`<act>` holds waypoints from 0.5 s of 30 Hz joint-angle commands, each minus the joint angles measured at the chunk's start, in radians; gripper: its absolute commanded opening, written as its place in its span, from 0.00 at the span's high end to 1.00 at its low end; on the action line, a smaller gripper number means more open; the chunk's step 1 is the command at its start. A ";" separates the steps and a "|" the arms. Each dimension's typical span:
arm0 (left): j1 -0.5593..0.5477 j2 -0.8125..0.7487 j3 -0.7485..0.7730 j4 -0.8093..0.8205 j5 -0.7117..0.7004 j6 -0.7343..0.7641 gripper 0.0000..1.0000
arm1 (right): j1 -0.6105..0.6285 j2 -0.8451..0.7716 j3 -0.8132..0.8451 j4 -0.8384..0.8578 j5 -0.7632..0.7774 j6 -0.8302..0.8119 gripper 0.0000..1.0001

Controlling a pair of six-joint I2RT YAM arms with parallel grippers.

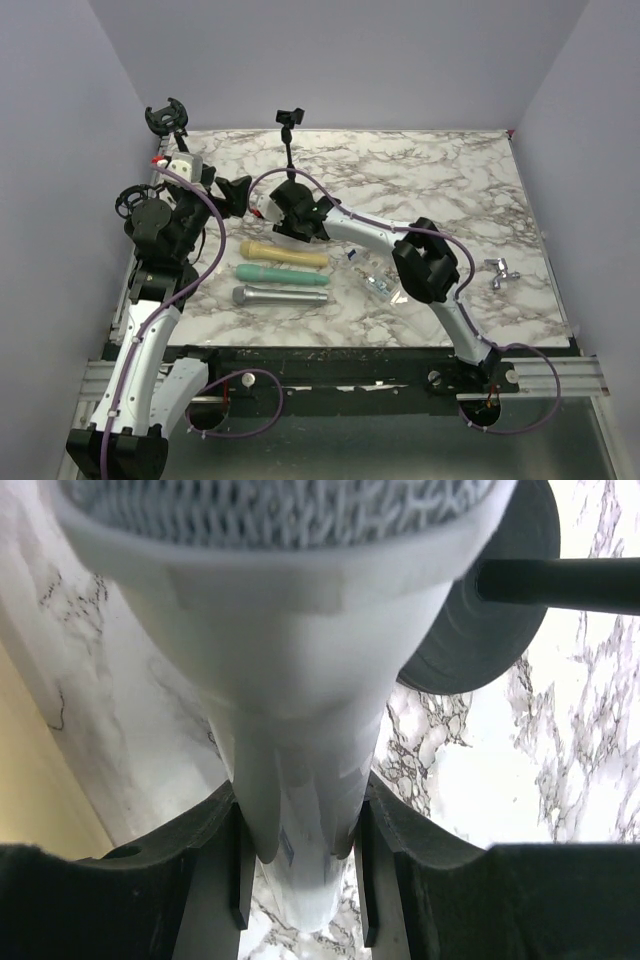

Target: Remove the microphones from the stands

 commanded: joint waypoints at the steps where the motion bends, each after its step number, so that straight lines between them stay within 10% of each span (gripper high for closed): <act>1: 0.003 0.006 0.001 0.008 -0.035 0.022 0.19 | 0.004 0.046 0.038 -0.017 0.028 -0.039 0.91; 15: 0.004 0.006 -0.001 0.012 -0.039 0.022 0.19 | 0.008 0.112 0.090 -0.011 -0.089 -0.039 0.90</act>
